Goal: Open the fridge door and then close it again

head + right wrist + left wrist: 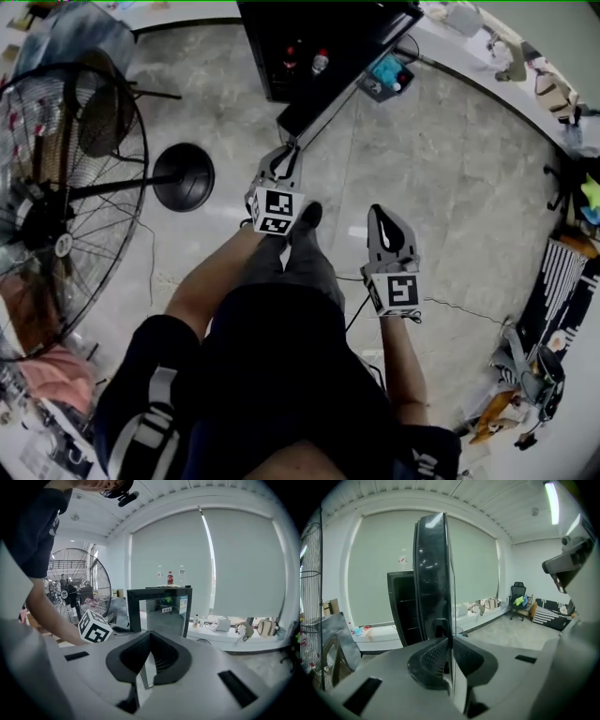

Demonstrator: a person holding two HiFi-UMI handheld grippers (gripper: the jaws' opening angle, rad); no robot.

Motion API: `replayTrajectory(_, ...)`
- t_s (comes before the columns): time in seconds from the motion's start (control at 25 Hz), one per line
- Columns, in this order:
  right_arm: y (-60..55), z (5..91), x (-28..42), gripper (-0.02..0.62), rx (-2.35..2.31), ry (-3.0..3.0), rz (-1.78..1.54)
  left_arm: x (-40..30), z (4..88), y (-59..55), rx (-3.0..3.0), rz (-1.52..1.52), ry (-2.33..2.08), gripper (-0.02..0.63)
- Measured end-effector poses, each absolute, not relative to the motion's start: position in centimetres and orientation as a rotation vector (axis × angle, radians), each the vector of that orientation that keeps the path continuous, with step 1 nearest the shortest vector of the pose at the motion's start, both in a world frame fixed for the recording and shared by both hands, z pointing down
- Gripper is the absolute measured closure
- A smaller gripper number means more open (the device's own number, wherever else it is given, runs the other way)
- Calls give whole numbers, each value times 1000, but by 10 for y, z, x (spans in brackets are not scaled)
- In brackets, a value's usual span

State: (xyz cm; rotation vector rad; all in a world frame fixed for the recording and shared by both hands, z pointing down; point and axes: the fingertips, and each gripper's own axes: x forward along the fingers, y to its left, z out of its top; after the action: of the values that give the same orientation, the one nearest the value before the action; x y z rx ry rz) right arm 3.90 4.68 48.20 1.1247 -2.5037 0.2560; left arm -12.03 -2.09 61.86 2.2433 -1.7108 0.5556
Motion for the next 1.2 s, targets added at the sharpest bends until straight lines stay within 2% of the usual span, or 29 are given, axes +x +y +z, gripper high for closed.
replayTrajectory(0.36,60,481,61,578,1170,-2474,250,-97,616,-9,2278,601,-1714,560)
replayTrajectory(1.2,85,470,59,577,1316,-2428,197,-54,614,12,2317,629,-1682,563)
